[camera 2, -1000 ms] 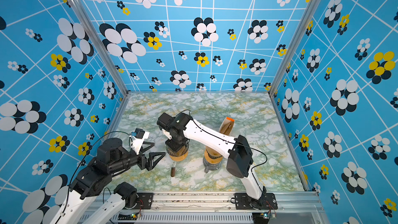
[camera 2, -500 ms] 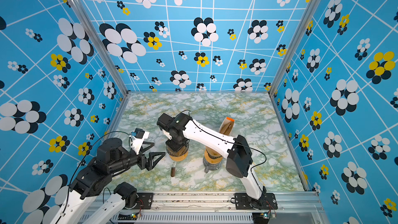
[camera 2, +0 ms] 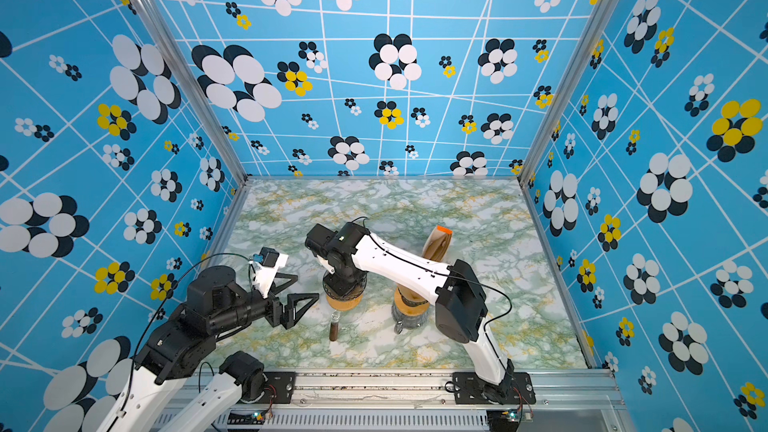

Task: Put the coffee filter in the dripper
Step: 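Press the filter down inside the dripper with the right gripper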

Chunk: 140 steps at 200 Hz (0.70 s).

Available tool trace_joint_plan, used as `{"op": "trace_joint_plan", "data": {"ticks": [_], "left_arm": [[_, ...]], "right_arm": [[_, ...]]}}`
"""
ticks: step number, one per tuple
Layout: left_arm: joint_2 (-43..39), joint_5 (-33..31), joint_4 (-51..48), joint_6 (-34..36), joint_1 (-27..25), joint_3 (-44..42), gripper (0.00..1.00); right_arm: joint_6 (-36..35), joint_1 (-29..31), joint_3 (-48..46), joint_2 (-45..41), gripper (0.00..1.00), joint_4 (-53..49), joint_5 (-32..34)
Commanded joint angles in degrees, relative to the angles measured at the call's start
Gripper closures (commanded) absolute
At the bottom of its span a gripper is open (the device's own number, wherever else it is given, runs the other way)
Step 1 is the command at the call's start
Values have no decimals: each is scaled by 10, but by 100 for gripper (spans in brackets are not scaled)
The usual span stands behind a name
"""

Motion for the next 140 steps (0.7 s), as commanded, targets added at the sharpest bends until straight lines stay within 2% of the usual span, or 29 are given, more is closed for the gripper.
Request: {"op": "trace_joint_plan", "data": {"ticks": [1, 49, 104, 140], "left_arm": [[4, 10, 11, 3, 6, -8, 1], [4, 10, 11, 2, 7, -8, 1], [3, 11, 11, 2, 8, -8, 1], [7, 3, 12, -6, 8, -9, 1]], "right_arm": [[9, 4, 5, -6, 87, -8, 10], [4, 3, 37, -25, 87, -7, -7], [-46, -1, 73, -21, 100, -45, 7], [-49, -1, 91, -17, 100, -58, 4]]}}
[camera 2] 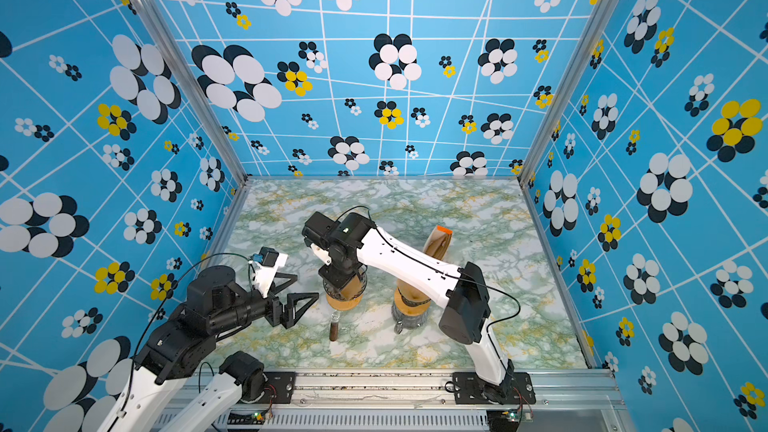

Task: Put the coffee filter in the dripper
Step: 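Press the filter down inside the dripper with the right gripper, then open the right gripper and raise it off the seated filter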

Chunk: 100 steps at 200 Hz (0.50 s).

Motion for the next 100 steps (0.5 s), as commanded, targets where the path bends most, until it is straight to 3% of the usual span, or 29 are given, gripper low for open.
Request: {"op": "trace_joint_plan", "data": {"ticks": [1, 76, 100], "left_arm": [[7, 3, 12, -6, 5, -9, 1], [34, -52, -22, -53, 2, 9, 1], [49, -58, -35, -97, 1, 16, 1]], "right_arm": [[-11, -1, 17, -4, 100, -32, 6], [40, -7, -35, -92, 94, 26, -1], [63, -18, -68, -134, 78, 47, -4]]}}
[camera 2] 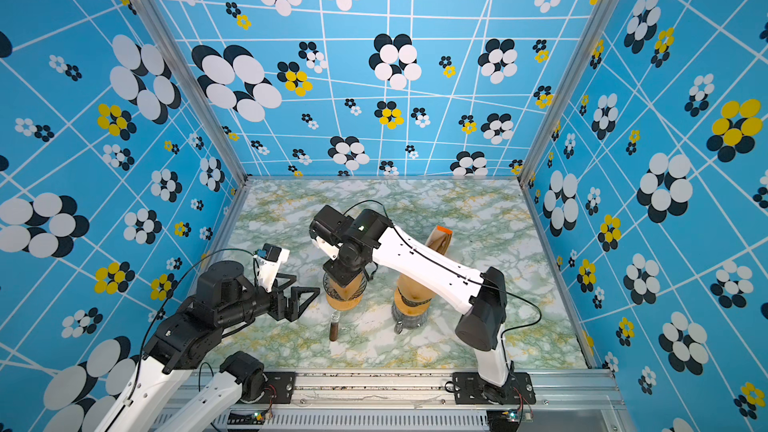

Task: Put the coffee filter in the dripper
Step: 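Open the right gripper and raise it off the seated filter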

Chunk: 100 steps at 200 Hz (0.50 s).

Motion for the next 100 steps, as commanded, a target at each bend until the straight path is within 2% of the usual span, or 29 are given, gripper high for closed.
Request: {"op": "trace_joint_plan", "data": {"ticks": [1, 31, 59, 100], "left_arm": [[13, -19, -25, -48, 0, 16, 1], [54, -38, -51, -96, -14, 45, 1], [106, -76, -81, -120, -48, 94, 1], [196, -119, -108, -141, -98, 156, 1]], "right_arm": [[34, -14, -28, -53, 78, 27, -6], [58, -45, -74, -100, 57, 52, -13], [56, -77, -119, -124, 28, 72, -30], [41, -98, -152, -113, 2, 96, -58]]}}
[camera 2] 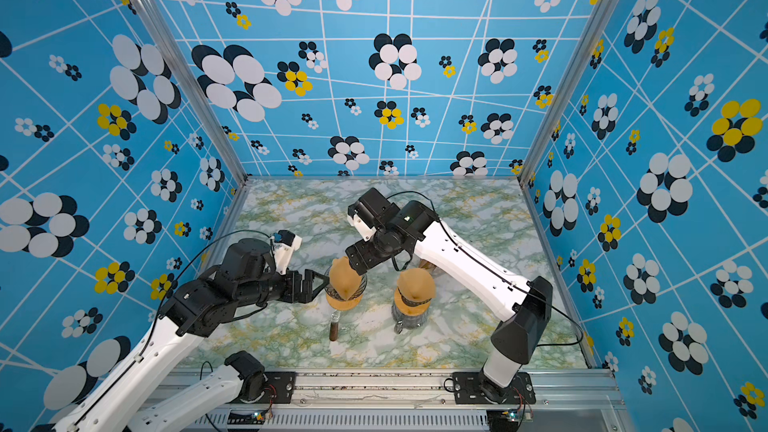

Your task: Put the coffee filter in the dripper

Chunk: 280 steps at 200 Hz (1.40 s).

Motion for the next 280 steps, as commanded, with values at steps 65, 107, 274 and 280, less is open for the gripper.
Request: {"op": "trace_joint_plan", "data": {"ticks": [65, 107, 274, 280], "left_arm": [[125, -32, -29, -33, -29, 56, 1], [158, -24, -18, -33, -28, 47, 1], [200, -35, -11, -10, 11, 3, 1], [202, -35, -9, -9, 12, 3, 1]], "right_arm": [[-16, -14, -44, 34, 1, 64, -47], [-17, -19, -73, 38, 0, 88, -54], [-39, -9, -87, 83, 1, 64, -46], [-39, -9, -86, 84, 1, 62, -43]]}}
